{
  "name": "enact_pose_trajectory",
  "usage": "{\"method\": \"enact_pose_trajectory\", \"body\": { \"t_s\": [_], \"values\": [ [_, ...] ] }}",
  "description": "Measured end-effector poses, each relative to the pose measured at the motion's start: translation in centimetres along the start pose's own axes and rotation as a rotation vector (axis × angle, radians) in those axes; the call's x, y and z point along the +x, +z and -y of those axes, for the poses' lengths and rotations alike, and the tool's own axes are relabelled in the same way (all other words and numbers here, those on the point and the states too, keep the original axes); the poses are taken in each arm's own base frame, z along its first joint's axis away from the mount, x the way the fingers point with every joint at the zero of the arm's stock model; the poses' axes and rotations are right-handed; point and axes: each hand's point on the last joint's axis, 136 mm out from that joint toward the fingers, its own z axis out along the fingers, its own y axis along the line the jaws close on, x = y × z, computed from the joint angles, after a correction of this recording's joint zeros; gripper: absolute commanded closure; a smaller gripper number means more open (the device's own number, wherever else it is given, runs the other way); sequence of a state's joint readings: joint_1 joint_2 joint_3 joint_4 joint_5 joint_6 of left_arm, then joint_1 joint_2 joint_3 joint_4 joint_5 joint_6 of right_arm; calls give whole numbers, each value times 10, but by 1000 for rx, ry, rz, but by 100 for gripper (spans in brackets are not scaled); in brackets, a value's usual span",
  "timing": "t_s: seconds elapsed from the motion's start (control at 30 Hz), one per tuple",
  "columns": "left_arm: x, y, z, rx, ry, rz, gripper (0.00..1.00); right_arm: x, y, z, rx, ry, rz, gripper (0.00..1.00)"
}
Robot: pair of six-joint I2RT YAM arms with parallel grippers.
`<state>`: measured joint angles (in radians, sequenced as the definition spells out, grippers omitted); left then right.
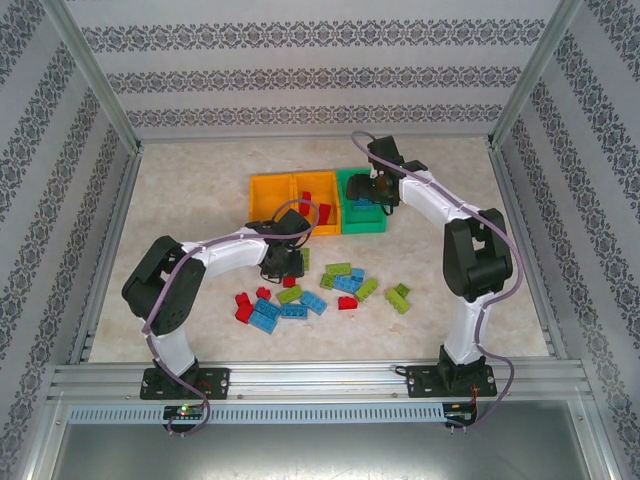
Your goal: Sort the legos into containers by color
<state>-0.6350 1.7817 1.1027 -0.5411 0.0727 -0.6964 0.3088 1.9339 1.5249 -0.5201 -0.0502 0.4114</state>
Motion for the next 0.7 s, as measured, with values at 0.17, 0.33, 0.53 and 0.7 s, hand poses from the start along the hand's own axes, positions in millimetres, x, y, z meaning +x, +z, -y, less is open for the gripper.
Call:
{"method": "enact_pose_trajectory", "body": {
  "t_s": [0.17, 0.33, 0.53, 0.7],
  "values": [
    [-2, -1, -1, -8, 1, 6, 74, -5, -19, 12, -2, 24, 35, 17],
    [-3, -2, -4, -31, 5, 14, 78, 0, -32, 19, -6, 34, 47, 17],
    [-9, -13, -11, -81, 21, 33, 76, 24, -43, 25, -15, 12, 39, 17],
    [-28, -37, 1, -60, 42, 89, 74, 47, -50, 33, -13, 10, 23, 17]
  ]
}}
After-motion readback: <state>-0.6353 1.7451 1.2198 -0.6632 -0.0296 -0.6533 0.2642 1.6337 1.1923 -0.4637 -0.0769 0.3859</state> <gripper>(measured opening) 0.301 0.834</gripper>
